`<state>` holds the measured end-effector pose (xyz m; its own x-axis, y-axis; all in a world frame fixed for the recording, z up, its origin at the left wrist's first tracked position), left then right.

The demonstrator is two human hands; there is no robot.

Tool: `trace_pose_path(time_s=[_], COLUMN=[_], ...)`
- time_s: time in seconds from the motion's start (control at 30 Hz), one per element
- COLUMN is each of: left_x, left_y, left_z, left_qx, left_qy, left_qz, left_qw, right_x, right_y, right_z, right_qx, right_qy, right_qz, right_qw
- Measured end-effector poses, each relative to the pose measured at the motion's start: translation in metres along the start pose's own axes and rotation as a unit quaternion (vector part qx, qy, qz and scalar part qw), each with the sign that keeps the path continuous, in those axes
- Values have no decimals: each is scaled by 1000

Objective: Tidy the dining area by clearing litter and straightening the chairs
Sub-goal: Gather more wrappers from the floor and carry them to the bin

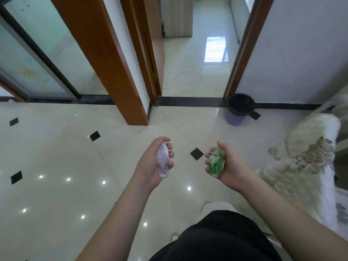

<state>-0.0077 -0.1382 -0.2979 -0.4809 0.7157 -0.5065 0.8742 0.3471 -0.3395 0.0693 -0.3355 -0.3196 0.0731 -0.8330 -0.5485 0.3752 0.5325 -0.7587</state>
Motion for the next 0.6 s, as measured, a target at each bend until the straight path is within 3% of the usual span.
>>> trace_pose_path(time_s=[0.33,0.6], left_x=[-100,-174], left_y=[174,280], left_z=[-13,-27], left_qx=[67,68], left_qy=[56,67], left_qz=[34,85], left_qw=[996,992], right_x=[41,54], right_y=[64,78], right_z=[165,288], right_qx=[37,94], right_qy=[117,96], right_qz=[-31,-15], right_qw=[992,991])
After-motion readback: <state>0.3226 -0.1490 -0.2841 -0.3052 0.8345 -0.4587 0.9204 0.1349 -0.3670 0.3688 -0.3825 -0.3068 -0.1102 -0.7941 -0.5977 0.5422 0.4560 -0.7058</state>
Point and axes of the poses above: each hand's wrist, its own y-axis towards the middle knuckle, its own x-axis out of the back of the hand, z = x × y, the point moved 1 cm from there along y, towards the middle knuckle, and after that the axes turned 14 degrees about -x, right-handed, at the moved point
